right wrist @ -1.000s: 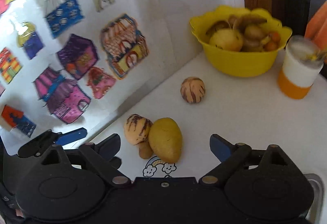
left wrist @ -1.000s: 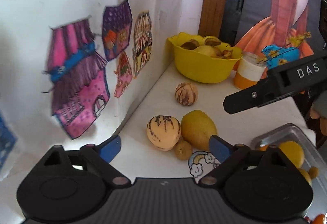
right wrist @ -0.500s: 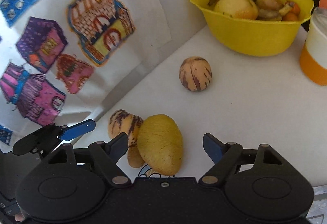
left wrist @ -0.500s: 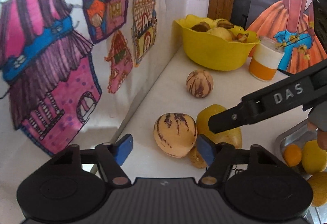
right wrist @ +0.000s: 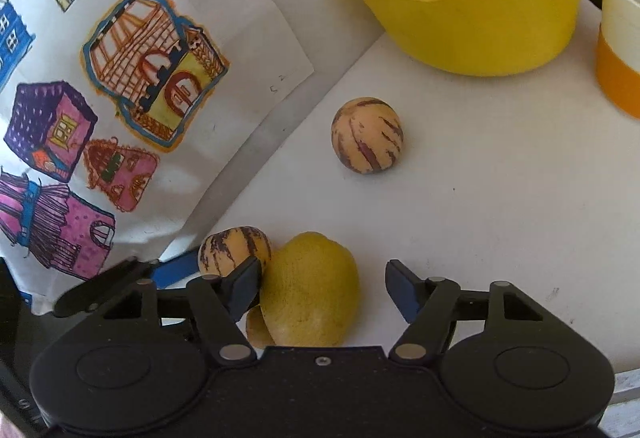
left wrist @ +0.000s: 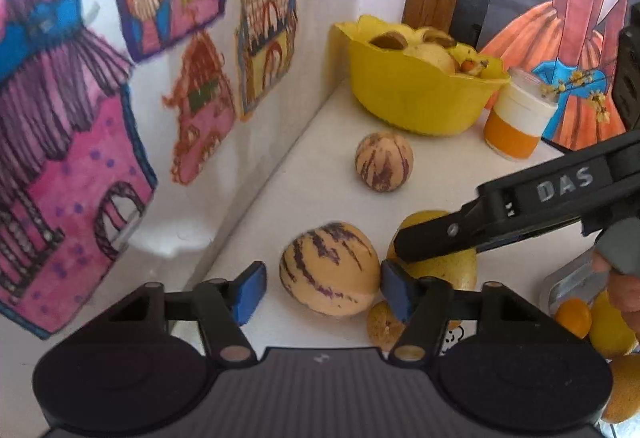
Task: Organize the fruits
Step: 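Close the left tool on the striped melon while the right tool grasps the yellow pear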
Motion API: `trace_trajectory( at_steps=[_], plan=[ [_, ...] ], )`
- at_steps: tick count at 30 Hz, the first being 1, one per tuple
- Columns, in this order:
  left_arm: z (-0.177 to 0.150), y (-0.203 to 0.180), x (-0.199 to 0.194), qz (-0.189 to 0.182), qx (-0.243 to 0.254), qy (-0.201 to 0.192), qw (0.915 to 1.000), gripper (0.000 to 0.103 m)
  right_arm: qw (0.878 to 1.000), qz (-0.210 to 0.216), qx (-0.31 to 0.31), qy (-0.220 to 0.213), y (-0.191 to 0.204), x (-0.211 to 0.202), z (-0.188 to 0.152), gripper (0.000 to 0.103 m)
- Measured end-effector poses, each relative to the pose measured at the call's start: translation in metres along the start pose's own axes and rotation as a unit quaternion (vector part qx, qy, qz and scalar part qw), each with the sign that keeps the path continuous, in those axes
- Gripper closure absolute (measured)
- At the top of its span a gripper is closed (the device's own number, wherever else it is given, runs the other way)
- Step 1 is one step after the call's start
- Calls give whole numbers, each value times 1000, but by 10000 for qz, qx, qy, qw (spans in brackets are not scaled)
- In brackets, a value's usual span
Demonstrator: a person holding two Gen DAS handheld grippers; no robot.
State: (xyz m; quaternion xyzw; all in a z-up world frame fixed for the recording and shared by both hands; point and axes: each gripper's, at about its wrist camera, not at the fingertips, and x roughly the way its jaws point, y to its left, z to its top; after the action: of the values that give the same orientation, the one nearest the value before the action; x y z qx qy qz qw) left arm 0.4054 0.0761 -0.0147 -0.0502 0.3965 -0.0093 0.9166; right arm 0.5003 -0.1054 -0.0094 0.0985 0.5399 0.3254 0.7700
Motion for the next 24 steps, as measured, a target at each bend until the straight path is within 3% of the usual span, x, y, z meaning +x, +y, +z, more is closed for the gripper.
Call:
trace_trajectory(
  at_steps=[5,10,15,24],
  plan=[
    [-2,-2,3,62,6,-96,9999,44,9999,120,11,7,-5,0,-2,36],
    [-2,1,3,153,-23,-218,9996,37,9996,247,120,46,-6,13,-7,36],
    [-3,2,2,145,-39,-268,9995,43,9989,354,295,-39,-6,19,-13,45],
    [-11,2,-8,277,-181,-202,9992,44,9971,280,663,-238,-10,10,-28,47]
  ],
)
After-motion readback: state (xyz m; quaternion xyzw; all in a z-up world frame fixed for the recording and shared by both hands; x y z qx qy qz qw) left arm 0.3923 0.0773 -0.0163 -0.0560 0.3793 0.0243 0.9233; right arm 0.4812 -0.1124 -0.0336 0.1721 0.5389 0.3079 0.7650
